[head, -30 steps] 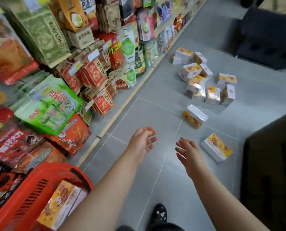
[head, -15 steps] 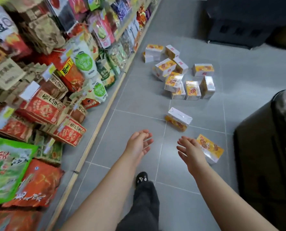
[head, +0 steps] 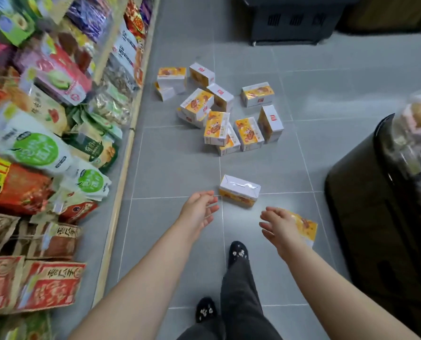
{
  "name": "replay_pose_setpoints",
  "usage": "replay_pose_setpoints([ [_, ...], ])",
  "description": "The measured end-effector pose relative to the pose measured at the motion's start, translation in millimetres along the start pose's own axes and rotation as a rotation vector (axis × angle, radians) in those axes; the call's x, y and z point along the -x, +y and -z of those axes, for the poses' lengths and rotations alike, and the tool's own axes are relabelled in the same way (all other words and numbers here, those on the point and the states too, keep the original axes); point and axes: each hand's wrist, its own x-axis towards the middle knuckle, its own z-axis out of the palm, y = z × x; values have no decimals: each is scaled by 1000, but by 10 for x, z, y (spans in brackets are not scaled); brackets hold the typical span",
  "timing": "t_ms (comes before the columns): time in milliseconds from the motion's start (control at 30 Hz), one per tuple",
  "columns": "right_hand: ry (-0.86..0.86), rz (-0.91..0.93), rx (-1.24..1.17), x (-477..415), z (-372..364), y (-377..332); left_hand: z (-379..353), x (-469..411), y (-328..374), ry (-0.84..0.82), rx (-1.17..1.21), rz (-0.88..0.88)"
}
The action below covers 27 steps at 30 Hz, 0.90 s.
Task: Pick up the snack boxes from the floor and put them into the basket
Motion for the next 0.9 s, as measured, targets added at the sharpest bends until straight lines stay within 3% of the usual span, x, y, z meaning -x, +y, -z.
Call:
replay_pose_setpoints([
  [300, 53, -90, 128, -1855, -90, -318, -475, -1856, 116, 49, -141, 109],
  [633, 181, -167, 241, -4312, -208, 851, -634, -4661, -1099, -6, -416, 139],
  [900, 257, -281, 179, -6046, -123, 1483, -757, -6785, -1765, 138, -588, 29],
])
